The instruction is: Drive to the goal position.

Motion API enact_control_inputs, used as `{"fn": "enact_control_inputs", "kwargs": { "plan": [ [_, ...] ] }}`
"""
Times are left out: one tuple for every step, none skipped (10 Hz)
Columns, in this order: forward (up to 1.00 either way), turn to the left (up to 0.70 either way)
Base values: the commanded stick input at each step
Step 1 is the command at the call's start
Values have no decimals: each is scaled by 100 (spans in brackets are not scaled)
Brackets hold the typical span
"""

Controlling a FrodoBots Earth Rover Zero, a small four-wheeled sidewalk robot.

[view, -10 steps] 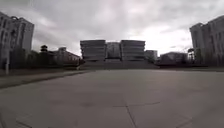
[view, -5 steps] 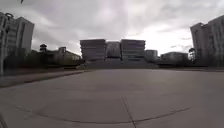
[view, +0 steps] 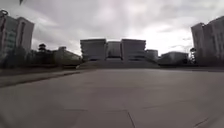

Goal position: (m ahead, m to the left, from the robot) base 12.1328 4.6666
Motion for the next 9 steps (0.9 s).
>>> {"fn": "enact_control_inputs", "kwargs": {
  "plan": [
    [100, 0],
    [100, 0],
    [100, 0],
    [100, 0],
    [100, 0],
    [100, 0],
    [100, 0],
    [100, 0],
    [100, 0]
  ]
}}
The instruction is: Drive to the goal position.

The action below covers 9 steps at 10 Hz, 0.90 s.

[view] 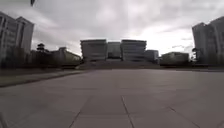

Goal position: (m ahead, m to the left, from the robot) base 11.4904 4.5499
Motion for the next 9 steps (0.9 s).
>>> {"fn": "enact_control_inputs", "kwargs": {
  "plan": [
    [100, 0],
    [100, 0],
    [100, 0],
    [100, 0],
    [100, 0],
    [100, 0],
    [100, 0],
    [100, 0],
    [100, 0]
  ]
}}
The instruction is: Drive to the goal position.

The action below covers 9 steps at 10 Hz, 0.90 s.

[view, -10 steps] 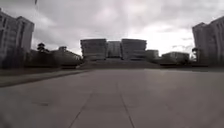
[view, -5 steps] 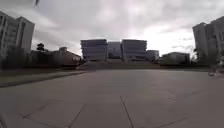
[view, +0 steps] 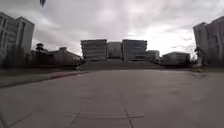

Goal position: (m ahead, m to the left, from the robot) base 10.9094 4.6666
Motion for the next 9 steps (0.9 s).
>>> {"fn": "enact_control_inputs", "kwargs": {
  "plan": [
    [100, 0],
    [100, 0],
    [100, 0],
    [100, 0],
    [100, 0],
    [100, 0],
    [100, 0],
    [100, 0],
    [100, 0]
  ]
}}
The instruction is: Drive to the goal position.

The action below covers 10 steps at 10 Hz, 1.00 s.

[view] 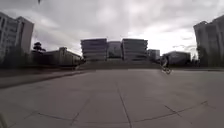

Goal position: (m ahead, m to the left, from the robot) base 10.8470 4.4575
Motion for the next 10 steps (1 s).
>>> {"fn": "enact_control_inputs", "kwargs": {
  "plan": [
    [100, 6],
    [100, 9],
    [100, 9],
    [100, 8],
    [100, 12],
    [100, 19],
    [100, 11],
    [100, 10],
    [100, 15],
    [100, 19]
  ]
}}
